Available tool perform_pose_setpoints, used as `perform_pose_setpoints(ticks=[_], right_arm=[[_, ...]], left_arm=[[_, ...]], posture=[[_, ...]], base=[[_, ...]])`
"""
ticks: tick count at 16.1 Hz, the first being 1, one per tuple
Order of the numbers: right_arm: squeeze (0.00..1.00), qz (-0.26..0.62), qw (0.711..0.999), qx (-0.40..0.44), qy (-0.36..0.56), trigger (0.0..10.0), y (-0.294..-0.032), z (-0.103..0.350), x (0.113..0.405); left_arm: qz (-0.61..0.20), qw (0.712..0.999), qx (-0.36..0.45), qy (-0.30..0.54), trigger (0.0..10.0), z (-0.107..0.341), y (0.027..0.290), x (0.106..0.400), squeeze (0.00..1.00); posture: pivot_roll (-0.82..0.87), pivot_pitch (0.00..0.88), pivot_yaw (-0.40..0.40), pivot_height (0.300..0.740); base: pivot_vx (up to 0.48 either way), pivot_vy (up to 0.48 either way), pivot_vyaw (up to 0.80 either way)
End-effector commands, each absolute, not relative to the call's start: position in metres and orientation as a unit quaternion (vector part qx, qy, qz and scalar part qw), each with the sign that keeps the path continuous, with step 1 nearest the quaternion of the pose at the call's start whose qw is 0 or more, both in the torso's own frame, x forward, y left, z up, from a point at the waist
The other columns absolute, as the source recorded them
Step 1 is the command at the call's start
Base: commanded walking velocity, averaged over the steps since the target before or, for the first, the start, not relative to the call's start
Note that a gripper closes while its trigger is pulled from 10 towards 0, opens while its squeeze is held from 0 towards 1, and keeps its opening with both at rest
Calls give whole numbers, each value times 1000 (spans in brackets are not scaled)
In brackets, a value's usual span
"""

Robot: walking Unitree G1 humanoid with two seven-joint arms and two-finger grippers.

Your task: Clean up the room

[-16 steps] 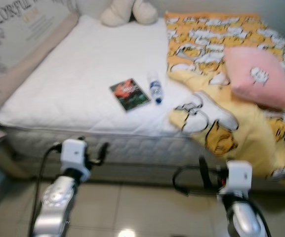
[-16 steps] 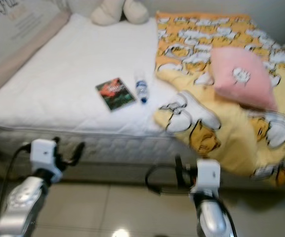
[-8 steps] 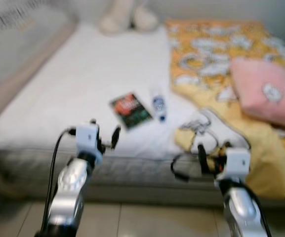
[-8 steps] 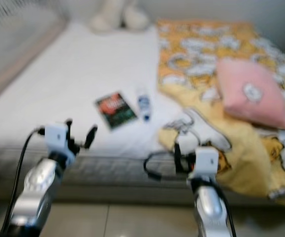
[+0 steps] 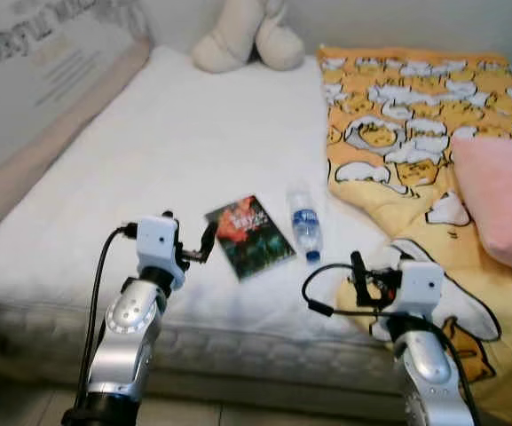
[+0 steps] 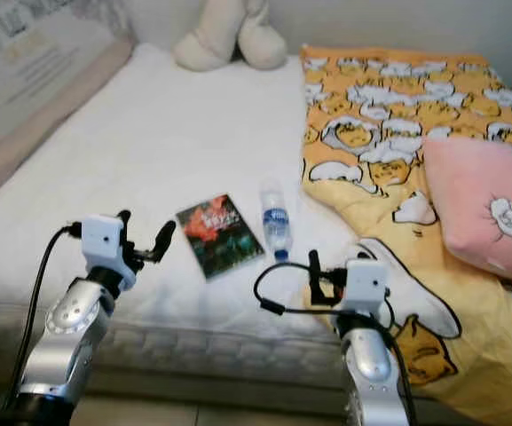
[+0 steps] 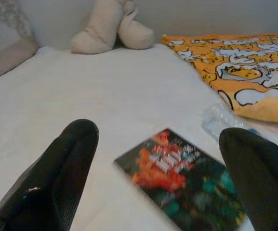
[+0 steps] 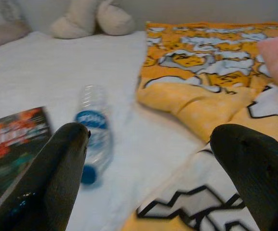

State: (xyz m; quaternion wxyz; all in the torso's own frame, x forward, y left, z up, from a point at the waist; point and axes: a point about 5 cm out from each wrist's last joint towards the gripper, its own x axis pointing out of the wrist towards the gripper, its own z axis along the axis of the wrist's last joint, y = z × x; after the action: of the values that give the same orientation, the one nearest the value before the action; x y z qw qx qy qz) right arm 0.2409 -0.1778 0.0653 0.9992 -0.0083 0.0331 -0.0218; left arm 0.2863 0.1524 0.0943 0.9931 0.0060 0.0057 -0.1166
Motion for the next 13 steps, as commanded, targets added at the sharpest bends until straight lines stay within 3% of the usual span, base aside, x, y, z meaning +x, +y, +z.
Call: perform_pose_setpoints(ticks=[1, 6, 8, 10, 13], right_arm=[[0, -33, 999, -11, 33, 10000, -184, 70, 250], [0, -8, 1000, 0, 29, 10000, -173, 97, 314], [0, -23, 997, 30, 67, 10000, -175, 99, 340], [0, -20, 996, 9, 91, 10000, -170, 95, 352], [0, -35, 993, 3, 110, 10000, -168, 93, 361]], left_arm=[[-138, 990, 2, -1, 10000, 100, 141, 289, 0], [-184, 983, 4, 14, 10000, 109, 132, 304, 0], [-257, 966, 32, 1, 10000, 133, 119, 317, 0], [-317, 946, 64, -8, 10000, 148, 111, 308, 0], [-343, 937, 65, -7, 10000, 161, 115, 285, 0]], posture=[[-39, 0, 45, 740], [15, 0, 30, 740], [71, 0, 14, 740], [123, 48, 20, 740], [211, 123, 29, 740]], base=[[480, 0, 0], [0, 0, 0], [0, 0, 0], [0, 0, 0], [0, 0, 0]])
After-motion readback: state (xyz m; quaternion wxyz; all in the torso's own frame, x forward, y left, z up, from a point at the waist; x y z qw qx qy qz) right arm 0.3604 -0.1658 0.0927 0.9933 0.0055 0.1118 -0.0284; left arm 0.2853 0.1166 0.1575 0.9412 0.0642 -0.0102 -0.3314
